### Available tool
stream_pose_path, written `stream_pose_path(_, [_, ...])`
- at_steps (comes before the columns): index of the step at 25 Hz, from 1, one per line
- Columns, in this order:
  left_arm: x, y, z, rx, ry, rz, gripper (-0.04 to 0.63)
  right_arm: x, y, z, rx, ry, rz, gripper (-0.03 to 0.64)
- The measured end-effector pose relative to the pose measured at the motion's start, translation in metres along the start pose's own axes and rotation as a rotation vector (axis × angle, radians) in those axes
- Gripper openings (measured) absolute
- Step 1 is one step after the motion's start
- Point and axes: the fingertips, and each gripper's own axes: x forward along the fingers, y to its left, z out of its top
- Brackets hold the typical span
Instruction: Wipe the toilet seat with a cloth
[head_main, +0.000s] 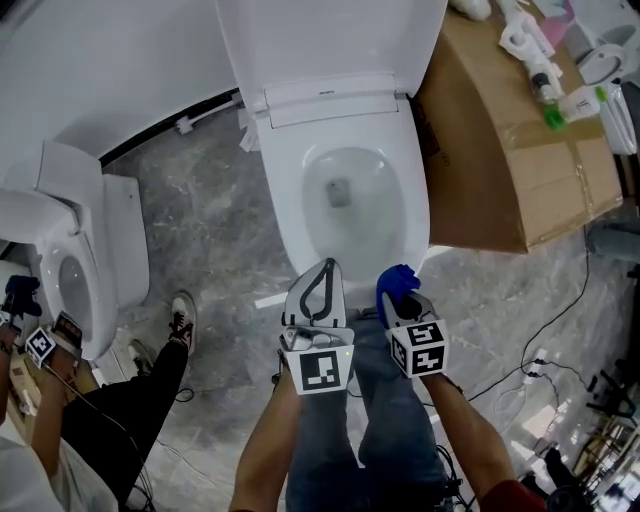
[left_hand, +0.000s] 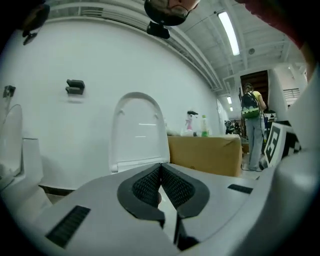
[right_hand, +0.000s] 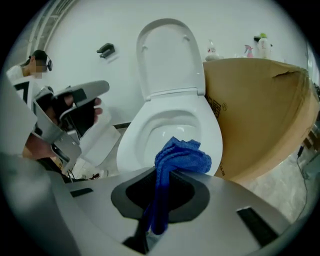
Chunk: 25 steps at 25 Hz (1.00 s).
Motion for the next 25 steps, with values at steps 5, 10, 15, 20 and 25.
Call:
stream_pose_path(5, [-0.009, 0.022, -0.010, -0.016, 0.017, 0.041, 0.015, 0.021, 0.010, -0.009, 0.007, 0.055, 0.003, 0.055])
stream_pose_path(10, [-0.024, 0.045, -0.023, -0.016, 0.042, 0.089, 0.015, 0.034, 0.033, -0.013, 0.031, 0.070, 0.028, 0.057])
stream_pose_path(15, [-0.039, 0.069, -0.034, -0.037, 0.066, 0.150, 0.015, 0.047, 0.054, -0.011, 0.051, 0.077, 0.025, 0.057])
stream_pose_path(20, [-0.052, 0.094, -0.041, -0.051, 0.088, 0.217, 0.015, 0.059, 0.075, -0.003, 0.097, 0.084, 0.049, 0.057])
stream_pose_path(25, [-0.061, 0.111, -0.045, -0.075, 0.105, 0.249, 0.015, 0.075, 0.102, 0.010, 0.107, 0.097, 0.084, 0.057])
